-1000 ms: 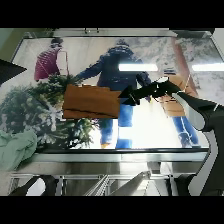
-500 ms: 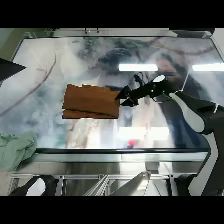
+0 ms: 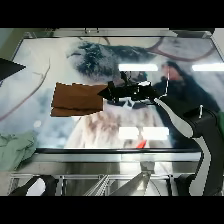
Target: Fold the shirts.
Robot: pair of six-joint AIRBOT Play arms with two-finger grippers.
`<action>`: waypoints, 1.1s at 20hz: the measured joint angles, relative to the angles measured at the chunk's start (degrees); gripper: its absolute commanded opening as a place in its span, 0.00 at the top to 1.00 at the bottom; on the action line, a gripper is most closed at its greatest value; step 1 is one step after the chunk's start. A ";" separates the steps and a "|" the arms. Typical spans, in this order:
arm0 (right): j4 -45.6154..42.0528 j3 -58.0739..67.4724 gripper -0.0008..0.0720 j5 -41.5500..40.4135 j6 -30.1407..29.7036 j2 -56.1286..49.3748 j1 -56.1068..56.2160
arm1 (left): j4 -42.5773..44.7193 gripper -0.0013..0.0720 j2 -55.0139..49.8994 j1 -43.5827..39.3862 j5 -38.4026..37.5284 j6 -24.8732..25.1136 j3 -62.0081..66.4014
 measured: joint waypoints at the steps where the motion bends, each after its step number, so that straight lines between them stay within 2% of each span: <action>1: 2.97 0.00 0.97 1.18 -1.84 0.59 0.02 | -0.02 0.96 0.00 0.00 -0.02 0.02 0.00; 5: 7.54 0.02 0.97 5.01 -5.51 5.60 -2.89 | -1.09 0.96 0.02 0.00 -0.79 0.04 0.00; 8: 4.00 0.07 0.97 7.34 -3.50 12.52 -9.20 | -3.43 0.96 0.02 0.00 -1.84 0.07 0.00; 12: -5.88 0.07 0.97 10.16 4.26 23.82 -23.15 | -5.09 0.96 0.02 0.00 -2.32 0.07 0.00; 16: -14.47 2.40 0.97 13.84 14.27 32.22 -43.63 | -5.73 0.96 0.04 0.00 -2.45 0.07 0.00; 22: -31.85 12.00 0.97 29.81 29.68 35.78 -74.07 | -5.92 0.96 0.04 0.00 -1.97 0.04 0.00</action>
